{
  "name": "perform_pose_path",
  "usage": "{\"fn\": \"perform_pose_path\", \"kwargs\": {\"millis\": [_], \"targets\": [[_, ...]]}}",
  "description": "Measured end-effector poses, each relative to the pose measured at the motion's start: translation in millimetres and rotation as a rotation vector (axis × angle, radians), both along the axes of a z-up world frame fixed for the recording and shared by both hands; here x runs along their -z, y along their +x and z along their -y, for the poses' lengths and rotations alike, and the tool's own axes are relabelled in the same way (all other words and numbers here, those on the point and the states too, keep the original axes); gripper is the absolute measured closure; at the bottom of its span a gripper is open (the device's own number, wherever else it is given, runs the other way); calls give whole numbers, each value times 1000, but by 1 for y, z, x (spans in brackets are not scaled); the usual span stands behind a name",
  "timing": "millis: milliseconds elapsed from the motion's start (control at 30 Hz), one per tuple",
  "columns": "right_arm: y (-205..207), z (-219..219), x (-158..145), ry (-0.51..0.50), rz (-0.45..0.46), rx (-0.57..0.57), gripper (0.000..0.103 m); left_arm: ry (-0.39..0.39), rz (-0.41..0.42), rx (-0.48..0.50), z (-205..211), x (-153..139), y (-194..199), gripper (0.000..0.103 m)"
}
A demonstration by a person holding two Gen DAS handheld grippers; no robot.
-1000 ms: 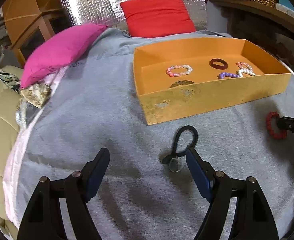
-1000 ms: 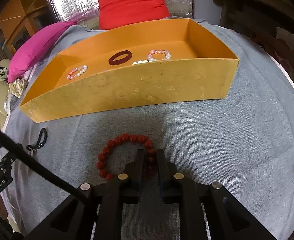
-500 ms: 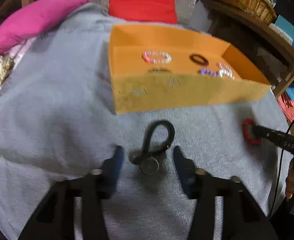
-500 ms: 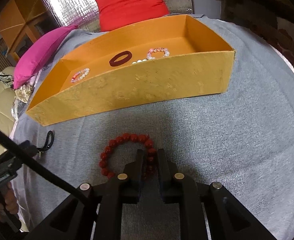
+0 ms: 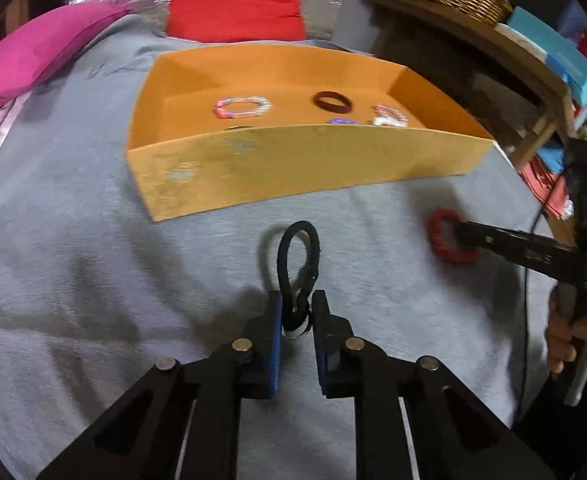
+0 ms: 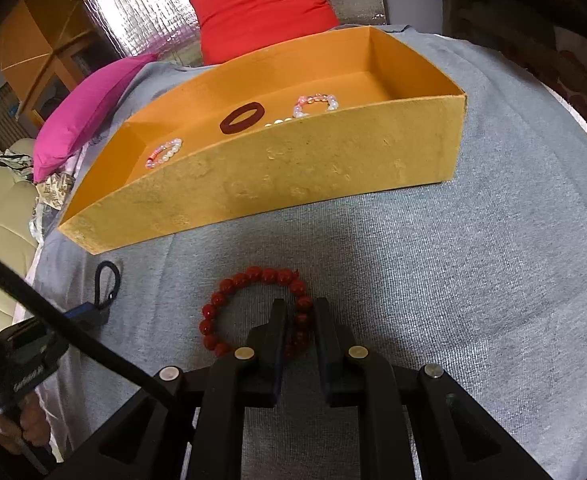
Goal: Organize jewelry
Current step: 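Close the left tool on the black hair tie and lift it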
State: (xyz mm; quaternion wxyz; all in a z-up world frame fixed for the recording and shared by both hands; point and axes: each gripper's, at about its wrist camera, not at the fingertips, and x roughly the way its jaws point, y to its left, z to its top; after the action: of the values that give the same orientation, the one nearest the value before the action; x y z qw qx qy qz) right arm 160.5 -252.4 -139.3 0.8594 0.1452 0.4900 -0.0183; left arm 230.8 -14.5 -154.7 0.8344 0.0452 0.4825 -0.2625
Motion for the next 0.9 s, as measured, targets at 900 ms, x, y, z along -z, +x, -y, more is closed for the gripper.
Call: {"fn": "perform_pose_path", "kwargs": {"millis": [900], "targets": [[1,-13,-2,-57,15,-53,81,107,-8,-25,5,12,0,51]]}}
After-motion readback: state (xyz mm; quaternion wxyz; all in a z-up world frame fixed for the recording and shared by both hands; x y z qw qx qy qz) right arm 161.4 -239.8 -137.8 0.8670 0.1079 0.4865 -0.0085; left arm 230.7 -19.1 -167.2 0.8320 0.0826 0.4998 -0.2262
